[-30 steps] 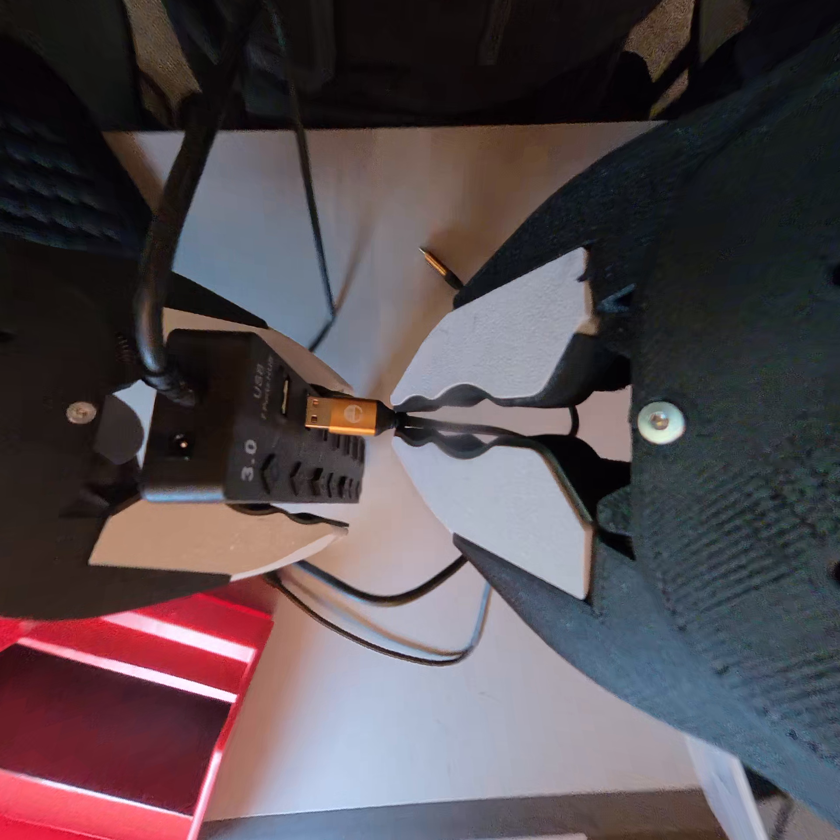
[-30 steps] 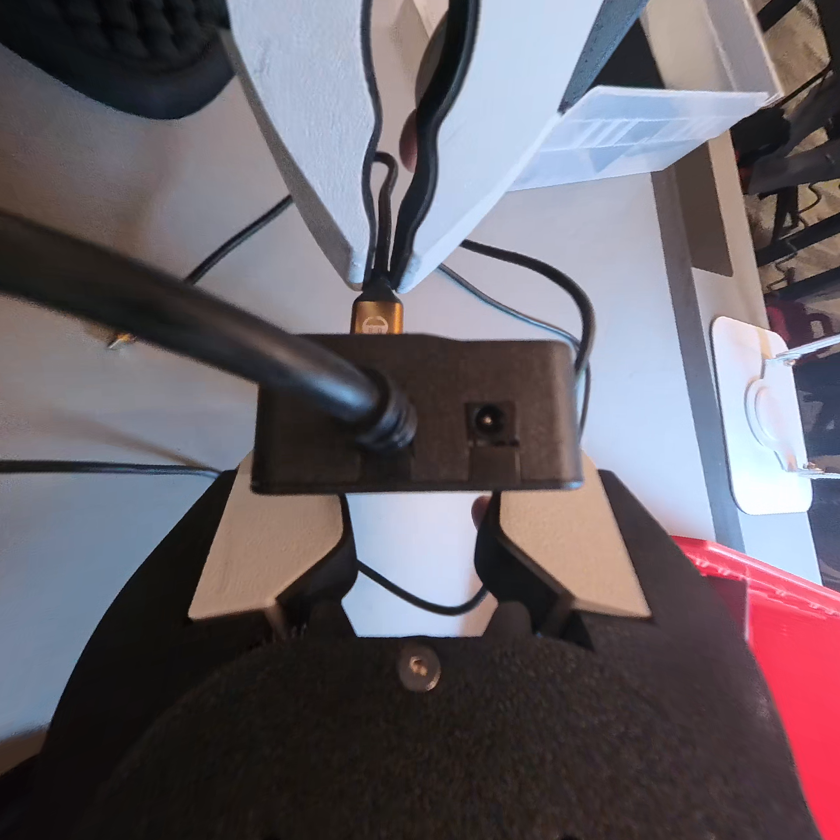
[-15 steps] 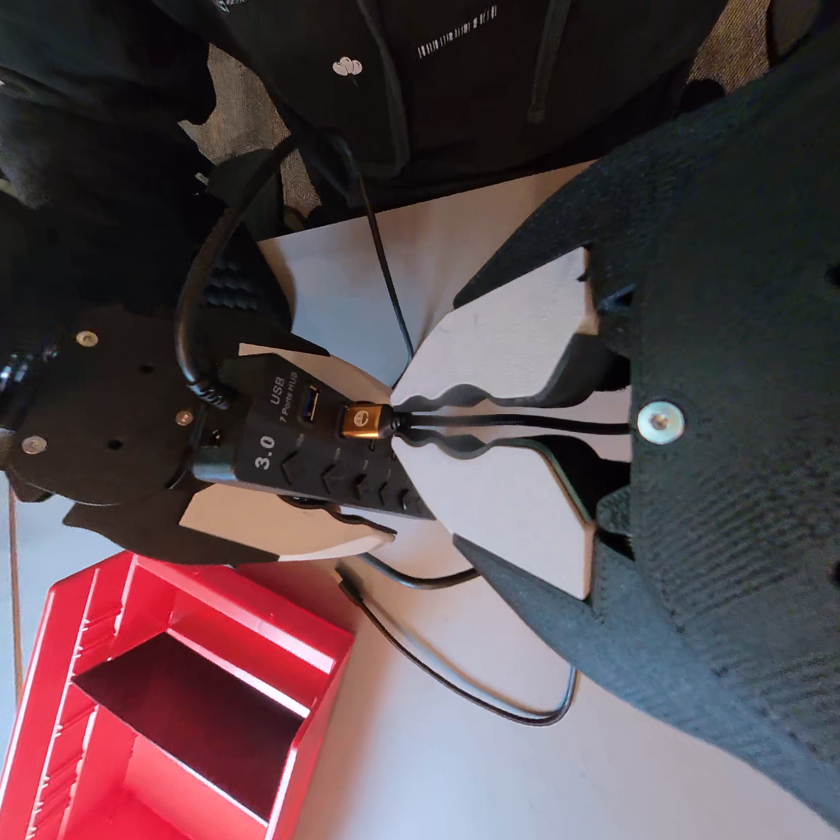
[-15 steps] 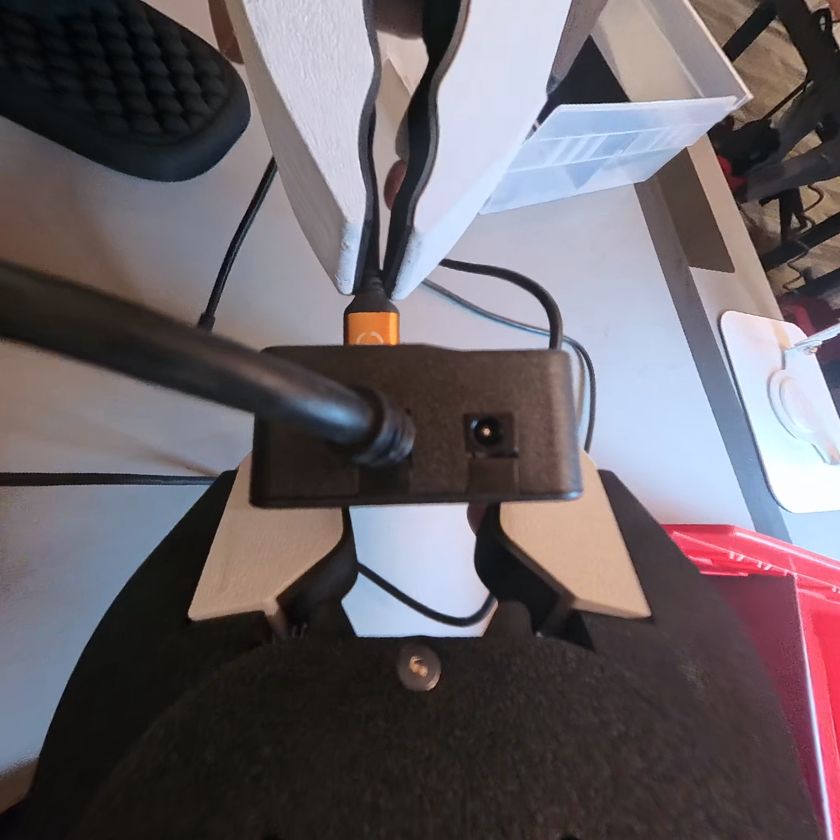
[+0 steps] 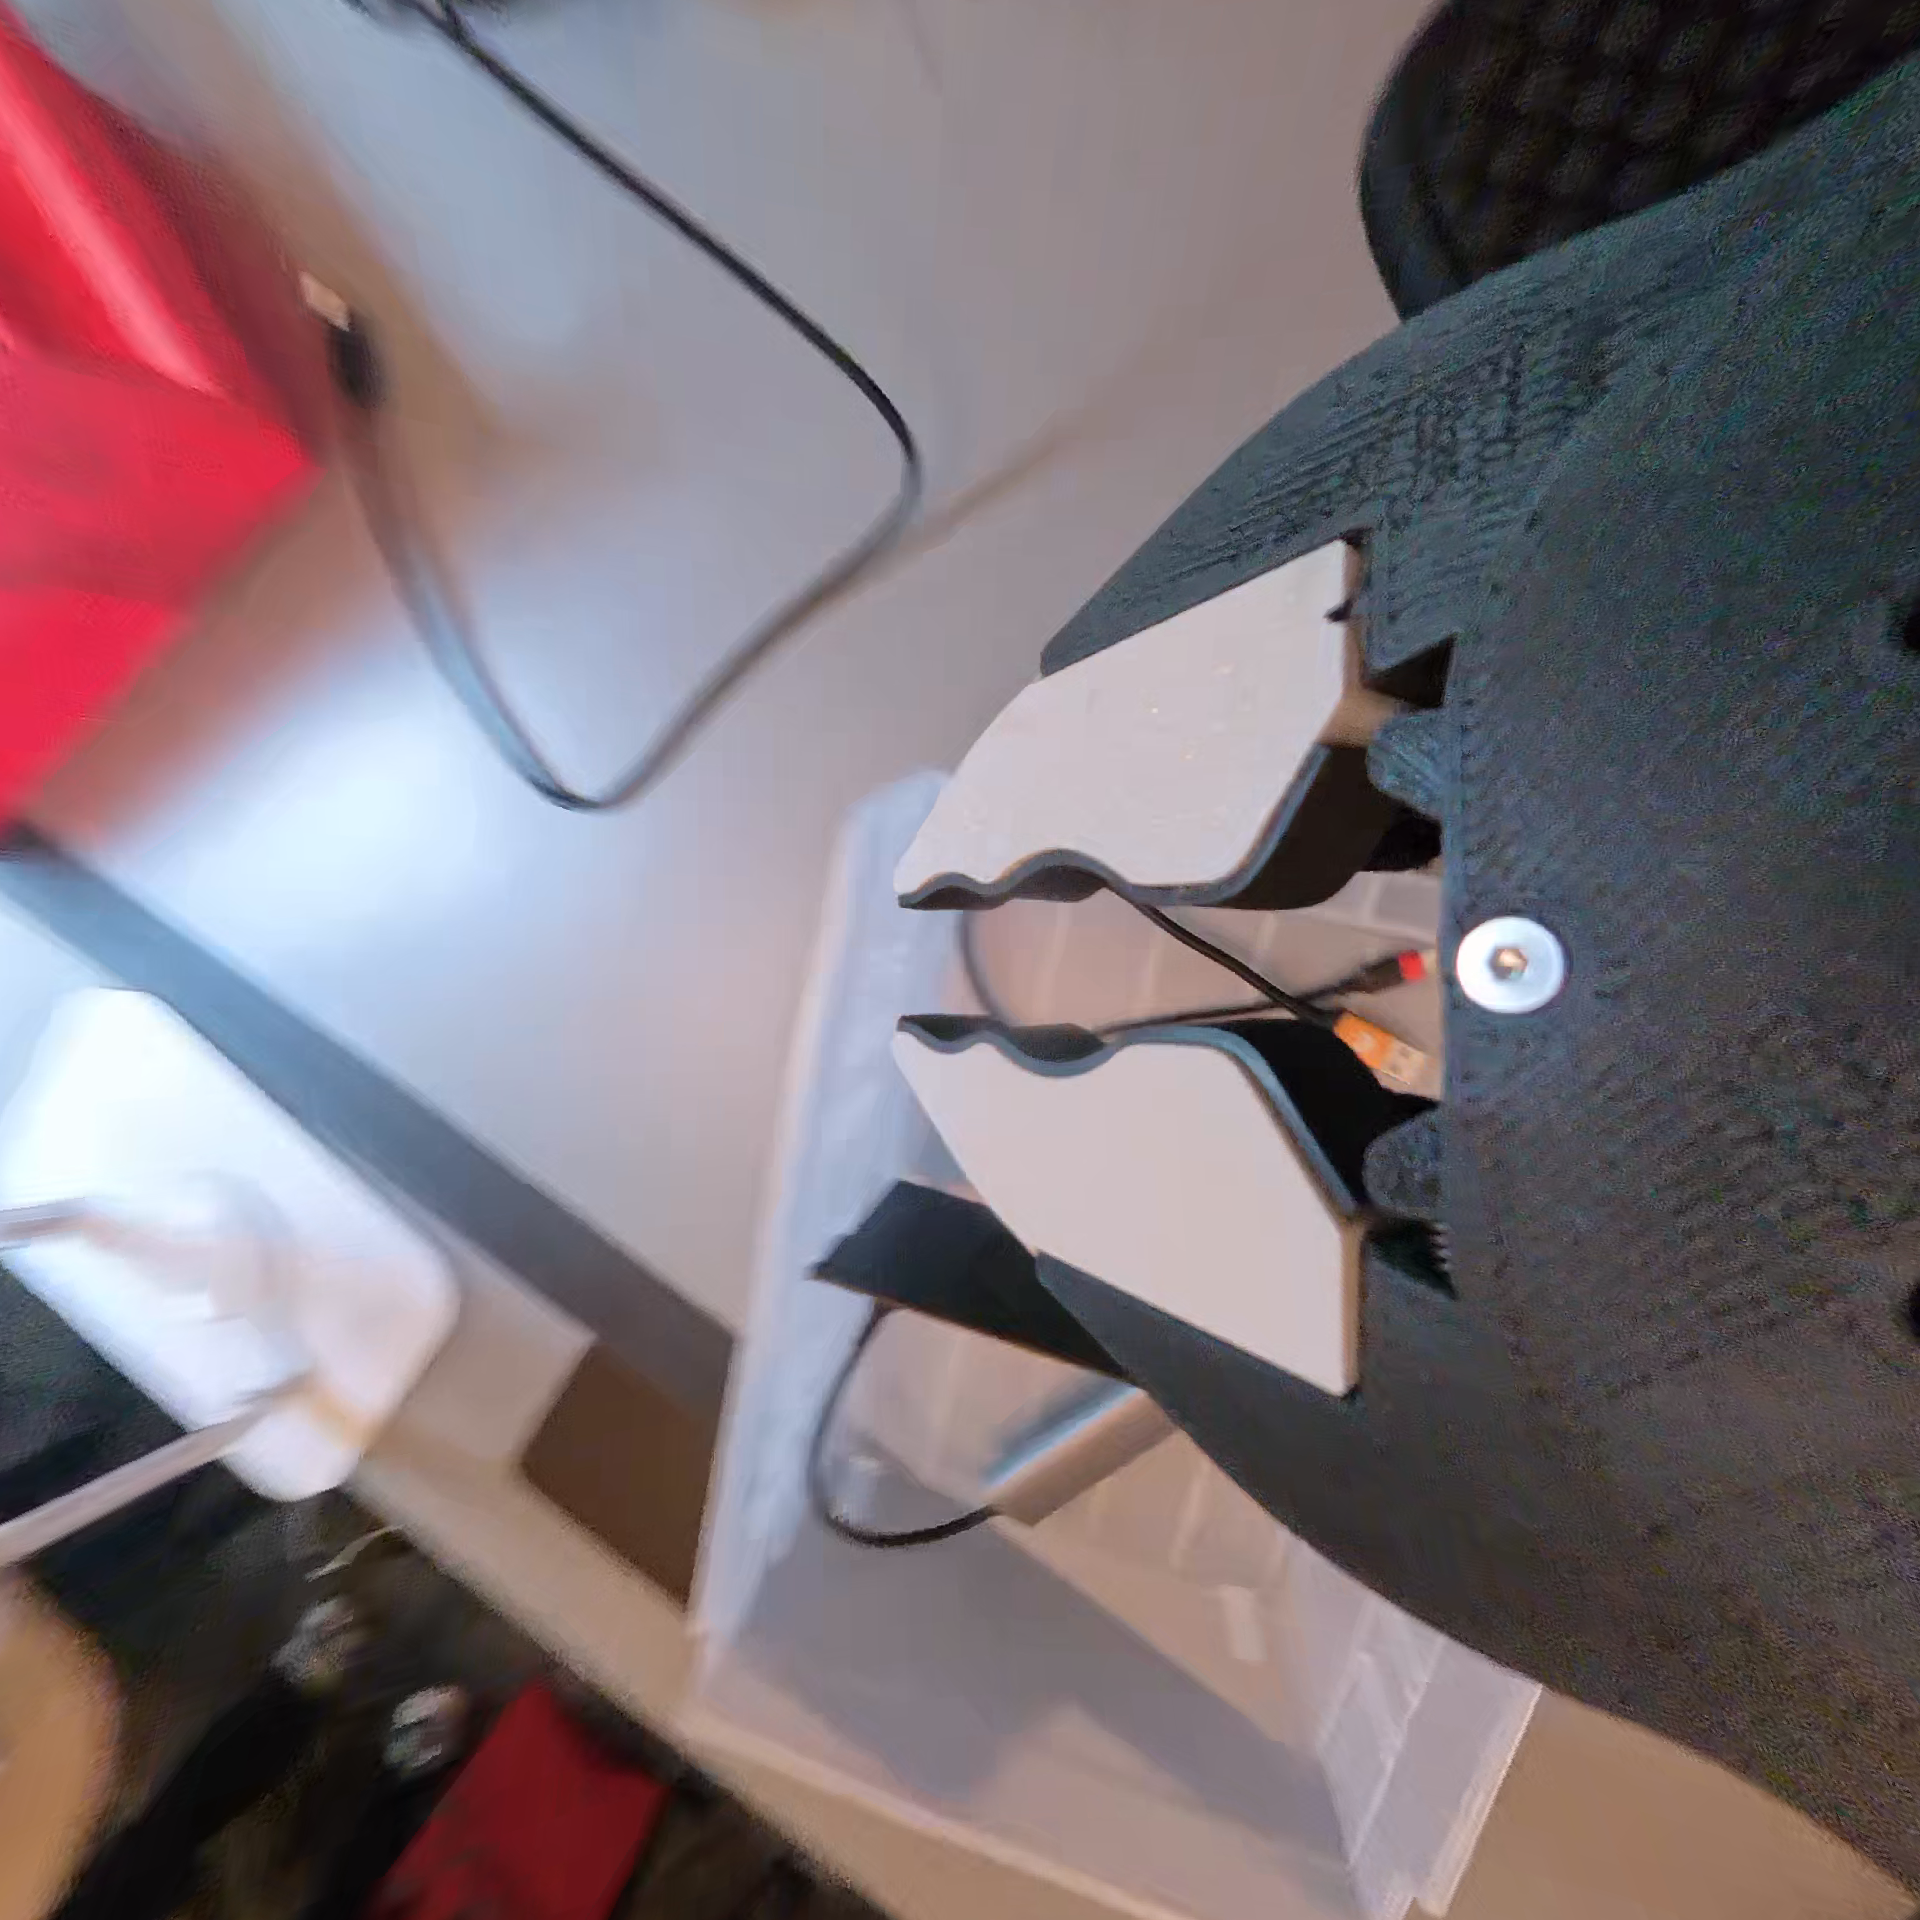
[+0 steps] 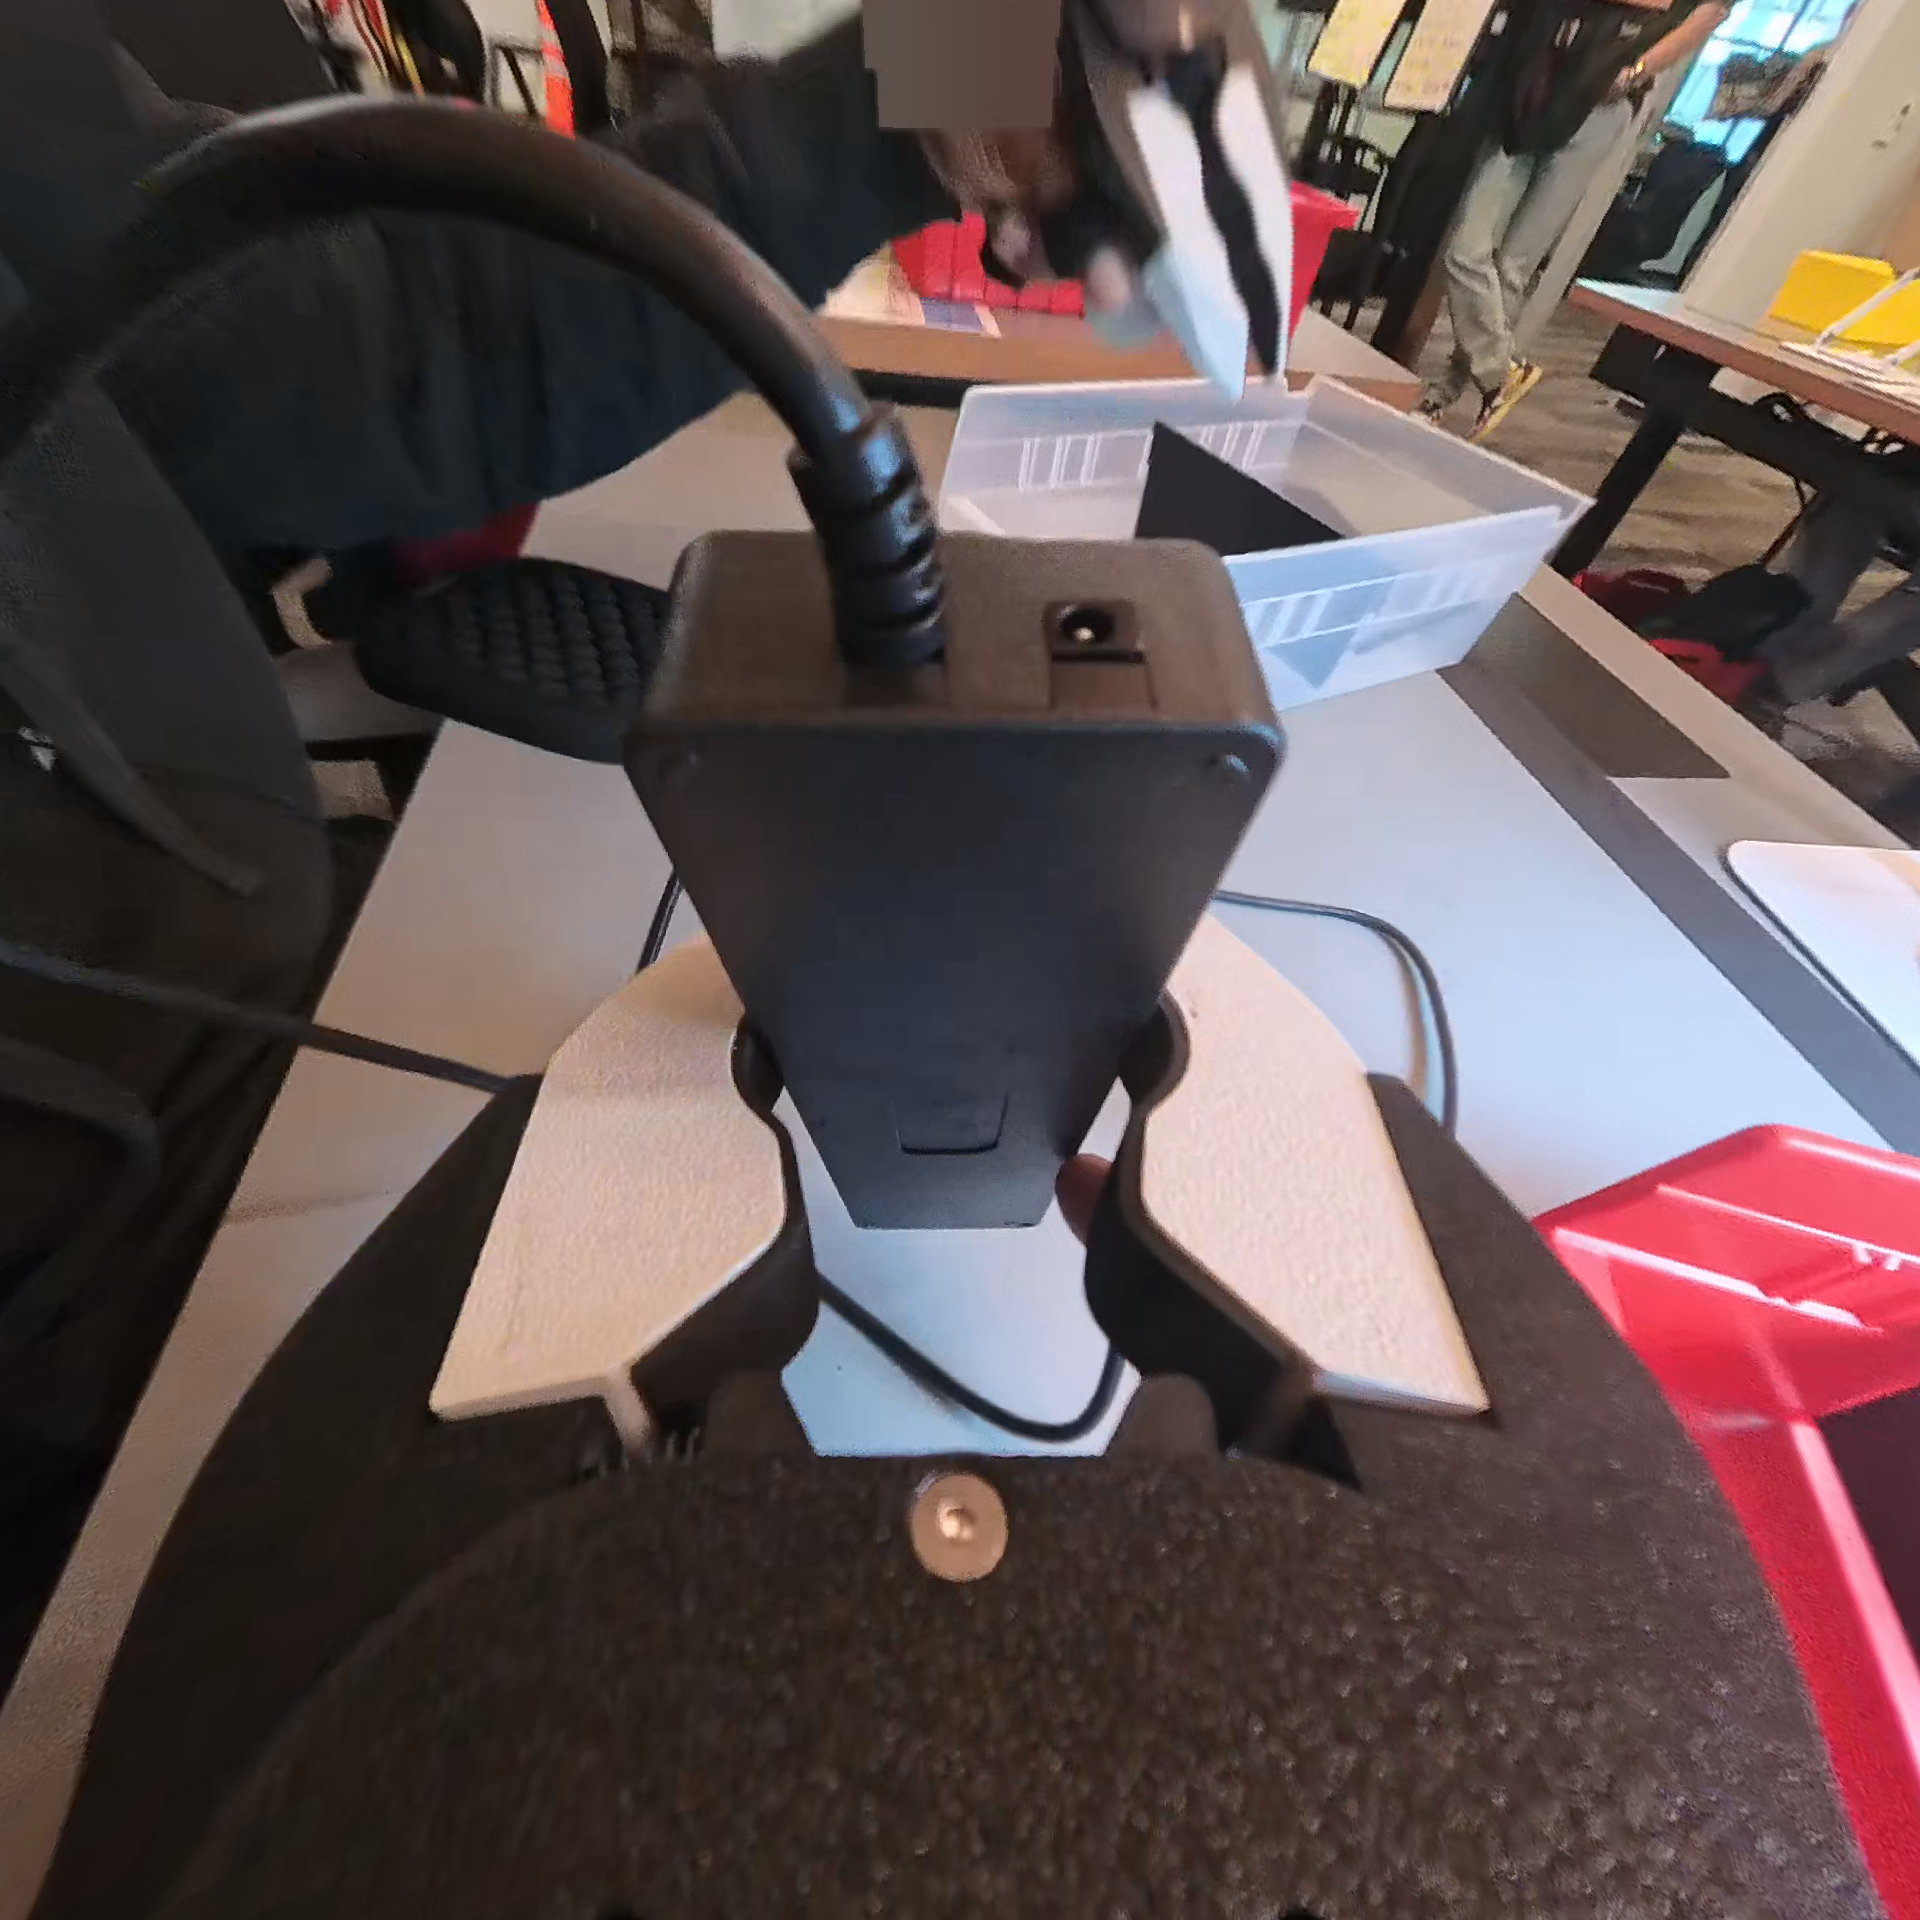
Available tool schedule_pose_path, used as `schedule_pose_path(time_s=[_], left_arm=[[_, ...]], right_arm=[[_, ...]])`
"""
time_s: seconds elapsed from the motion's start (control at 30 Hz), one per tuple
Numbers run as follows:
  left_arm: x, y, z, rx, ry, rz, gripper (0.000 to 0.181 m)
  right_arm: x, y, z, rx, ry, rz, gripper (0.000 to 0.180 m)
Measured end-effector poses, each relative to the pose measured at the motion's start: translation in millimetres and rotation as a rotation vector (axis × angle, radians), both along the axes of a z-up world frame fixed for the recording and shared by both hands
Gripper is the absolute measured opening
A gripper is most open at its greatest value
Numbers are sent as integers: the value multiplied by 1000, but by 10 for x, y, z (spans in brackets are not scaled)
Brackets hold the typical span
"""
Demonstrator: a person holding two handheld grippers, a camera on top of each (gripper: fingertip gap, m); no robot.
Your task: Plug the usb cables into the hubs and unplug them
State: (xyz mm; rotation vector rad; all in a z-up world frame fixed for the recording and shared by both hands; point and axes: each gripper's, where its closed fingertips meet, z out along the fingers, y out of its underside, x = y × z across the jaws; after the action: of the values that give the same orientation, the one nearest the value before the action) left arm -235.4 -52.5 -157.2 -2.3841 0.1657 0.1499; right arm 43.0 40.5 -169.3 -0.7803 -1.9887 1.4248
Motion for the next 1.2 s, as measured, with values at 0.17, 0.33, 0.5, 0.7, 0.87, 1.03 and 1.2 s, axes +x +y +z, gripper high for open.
schedule_pose_path(time_s=[0.17,0.33,0.5,0.7,0.87,1.03,1.2], left_arm=[[-366,-156,-884,-385,90,-80,18],[-400,-76,-1316,-569,121,-272,23],[-379,19,-1463,-640,66,-375,20],[-428,-43,-1367,-662,40,-302,4],[-505,-51,-278,-345,66,-61,3],[-104,-109,847,-10,-31,49,4],[670,-198,750,53,-323,31,3]], right_arm=[[28,-19,-39,-25,13,22,64],[23,-13,-87,-50,4,35,64],[0,44,-117,-84,-10,31,64],[-30,113,-111,-109,-10,24,64],[0,171,21,-138,40,15,64],[29,182,155,-154,89,4,65],[99,239,278,-162,138,-26,65]])
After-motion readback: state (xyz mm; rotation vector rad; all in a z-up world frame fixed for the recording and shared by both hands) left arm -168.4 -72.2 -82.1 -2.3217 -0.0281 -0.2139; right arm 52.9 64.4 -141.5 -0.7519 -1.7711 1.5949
